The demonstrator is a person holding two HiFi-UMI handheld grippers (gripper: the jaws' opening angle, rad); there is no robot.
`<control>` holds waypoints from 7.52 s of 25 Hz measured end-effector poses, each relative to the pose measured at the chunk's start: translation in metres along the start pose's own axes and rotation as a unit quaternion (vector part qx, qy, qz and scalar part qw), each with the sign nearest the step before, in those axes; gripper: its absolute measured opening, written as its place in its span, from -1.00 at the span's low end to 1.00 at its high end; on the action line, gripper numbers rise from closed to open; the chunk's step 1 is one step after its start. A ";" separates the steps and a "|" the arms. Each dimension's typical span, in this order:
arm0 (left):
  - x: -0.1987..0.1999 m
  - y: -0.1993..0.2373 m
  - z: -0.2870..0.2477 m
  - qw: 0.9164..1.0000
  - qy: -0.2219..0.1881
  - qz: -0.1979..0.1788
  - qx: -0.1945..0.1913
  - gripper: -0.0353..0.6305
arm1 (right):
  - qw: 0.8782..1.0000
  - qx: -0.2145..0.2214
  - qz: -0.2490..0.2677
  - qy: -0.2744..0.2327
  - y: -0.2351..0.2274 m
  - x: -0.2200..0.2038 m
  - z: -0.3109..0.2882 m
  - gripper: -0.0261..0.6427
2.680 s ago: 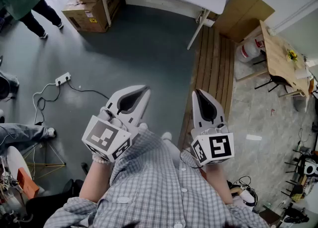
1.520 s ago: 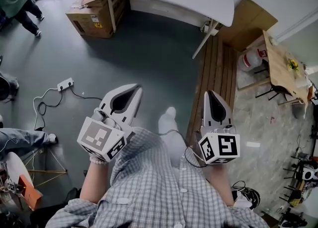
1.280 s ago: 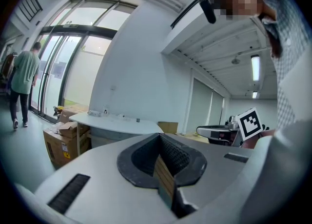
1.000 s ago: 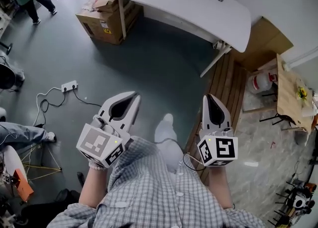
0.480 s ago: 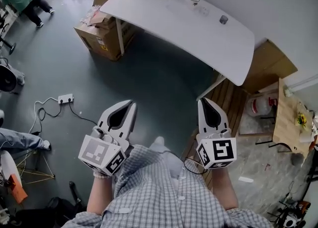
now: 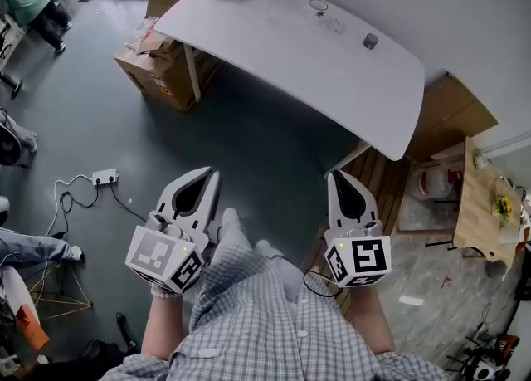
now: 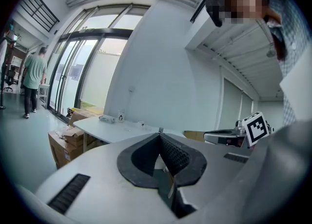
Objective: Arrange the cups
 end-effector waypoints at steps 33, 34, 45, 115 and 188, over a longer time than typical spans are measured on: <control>0.067 0.135 -0.271 0.983 0.040 -0.052 -0.169 -0.86 | 0.992 -0.125 -0.024 0.020 -0.075 0.046 -0.225 -0.83; 0.067 0.134 -0.277 0.983 0.042 -0.057 -0.170 -0.87 | 0.992 -0.126 -0.025 0.019 -0.081 0.046 -0.229 -0.83; 0.084 0.131 -0.364 0.988 0.047 -0.055 -0.133 -0.86 | 0.995 -0.093 -0.027 0.002 -0.166 0.056 -0.291 -0.83; 0.001 0.185 -0.678 0.973 0.198 -0.104 -0.061 -0.67 | 0.977 -0.095 -0.076 0.173 -0.319 -0.027 -0.534 -0.83; 0.016 0.173 -0.703 0.967 0.192 -0.105 -0.128 -0.67 | 0.972 -0.105 -0.129 0.168 -0.321 -0.042 -0.594 -0.76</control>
Point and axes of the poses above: the fingertips, and each gripper's own axes: z backward along the fingers, y to its left, x out of its top, the point moved 9 cm from there along z, backward along the fingers, and after that the axes turned 9 degrees about x, right-handed, at the moved point
